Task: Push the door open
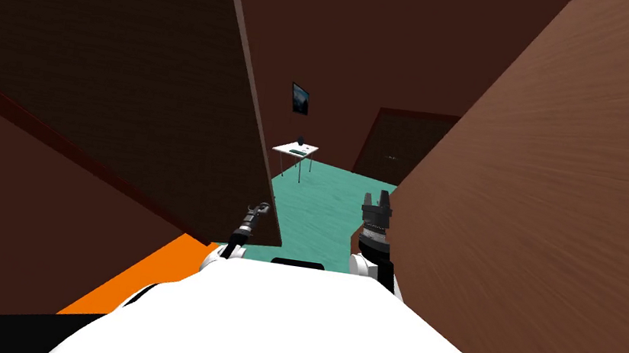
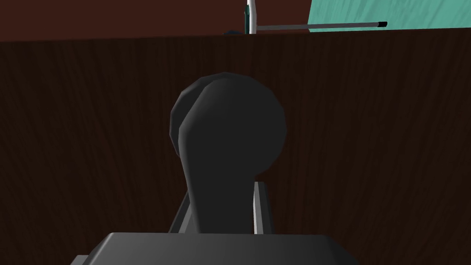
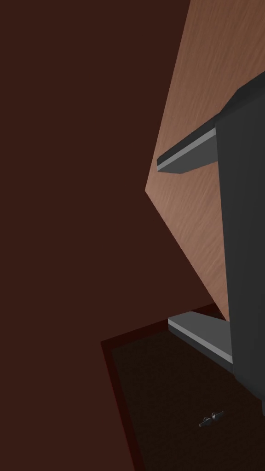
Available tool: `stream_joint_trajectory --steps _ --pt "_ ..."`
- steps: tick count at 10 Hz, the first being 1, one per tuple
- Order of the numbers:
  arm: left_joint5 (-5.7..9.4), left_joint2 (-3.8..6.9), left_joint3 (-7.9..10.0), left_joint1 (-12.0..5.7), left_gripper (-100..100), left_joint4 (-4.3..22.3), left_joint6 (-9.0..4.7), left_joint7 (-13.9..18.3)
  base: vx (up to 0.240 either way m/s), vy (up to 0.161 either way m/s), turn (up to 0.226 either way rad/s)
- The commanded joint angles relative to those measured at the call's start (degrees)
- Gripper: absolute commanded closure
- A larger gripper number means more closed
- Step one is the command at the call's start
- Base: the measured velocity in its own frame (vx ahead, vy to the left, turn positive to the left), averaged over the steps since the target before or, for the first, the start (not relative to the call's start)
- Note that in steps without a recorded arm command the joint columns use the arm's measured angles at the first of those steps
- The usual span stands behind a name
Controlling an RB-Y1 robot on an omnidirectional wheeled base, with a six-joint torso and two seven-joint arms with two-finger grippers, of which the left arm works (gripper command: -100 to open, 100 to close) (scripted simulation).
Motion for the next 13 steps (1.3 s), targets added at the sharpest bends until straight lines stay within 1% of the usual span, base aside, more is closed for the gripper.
stream_joint_trajectory --steps 1,5,6,7,8,11,12,13 --pt "1.17 -0.01 1.42 -0.71 100 0.0 0.65 -1.3 0.195 -0.067 0.055" --pt "2.93 -0.75 3.27 -1.34 100 0.5 1.9 -3.3 0.194 -0.06 0.035" --pt "3.15 -0.84 3.51 -1.41 100 0.6 2.05 -3.5 0.16 -0.057 0.041" --pt "2.92 -0.92 3.26 -0.85 100 -0.1 2.35 -3.3 0.071 -0.018 0.02" --pt "3.5 -0.81 4.13 -0.88 100 -0.1 2.46 -3.8 0.116 -0.018 0.049" --pt "4.2 -0.76 5.19 -0.83 100 0.1 2.52 -4.4 0.185 -0.015 0.036" --pt "4.62 -0.73 5.83 -0.8 100 0.2 2.55 -4.7 0.219 -0.029 0.038" --pt "4.62 -0.73 5.83 -0.8 100 0.2 2.55 -4.7 0.146 -0.01 0.033"
